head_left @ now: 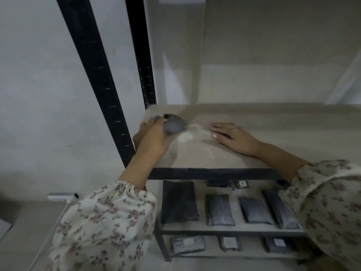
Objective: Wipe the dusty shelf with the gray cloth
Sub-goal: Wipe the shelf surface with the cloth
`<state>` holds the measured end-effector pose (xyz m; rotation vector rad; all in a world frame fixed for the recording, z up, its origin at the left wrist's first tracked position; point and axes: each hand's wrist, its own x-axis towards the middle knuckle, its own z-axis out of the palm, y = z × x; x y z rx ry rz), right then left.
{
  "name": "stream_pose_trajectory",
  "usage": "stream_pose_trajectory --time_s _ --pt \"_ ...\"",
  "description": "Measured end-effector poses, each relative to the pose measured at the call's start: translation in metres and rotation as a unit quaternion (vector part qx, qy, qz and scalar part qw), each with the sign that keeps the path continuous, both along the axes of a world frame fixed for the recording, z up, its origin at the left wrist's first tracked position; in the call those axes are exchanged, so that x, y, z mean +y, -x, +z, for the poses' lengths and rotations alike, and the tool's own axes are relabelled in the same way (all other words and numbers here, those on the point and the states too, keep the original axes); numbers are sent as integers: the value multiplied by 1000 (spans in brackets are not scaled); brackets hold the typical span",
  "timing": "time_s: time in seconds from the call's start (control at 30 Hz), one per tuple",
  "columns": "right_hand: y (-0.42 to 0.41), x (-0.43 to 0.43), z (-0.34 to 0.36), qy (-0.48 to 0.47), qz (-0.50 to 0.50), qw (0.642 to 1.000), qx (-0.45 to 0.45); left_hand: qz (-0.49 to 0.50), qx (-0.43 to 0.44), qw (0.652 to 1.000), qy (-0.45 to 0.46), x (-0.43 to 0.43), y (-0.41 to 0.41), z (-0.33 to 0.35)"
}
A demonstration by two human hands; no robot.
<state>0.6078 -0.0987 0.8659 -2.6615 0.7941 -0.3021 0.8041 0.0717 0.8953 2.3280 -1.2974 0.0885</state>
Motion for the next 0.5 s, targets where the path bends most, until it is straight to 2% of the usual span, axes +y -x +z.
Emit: stream_pose_trajectory --time_s 0.07,0.2,0.3,0.4,0.5 --pt "-1 0 1 4 -2 1000 -2 32 -41 999 3 2 4 -4" --pt "0 3 0 30 6 999 17 91 14 995 -41 10 17 -8" --pt "2 6 1 41 17 999 31 75 -49 994 -69 15 31 -11" --pt "4 8 3 31 17 999 27 65 -57 994 -69 18 42 -14" --pt "6 13 4 19 25 999 26 107 -95 986 -81 18 44 -9"
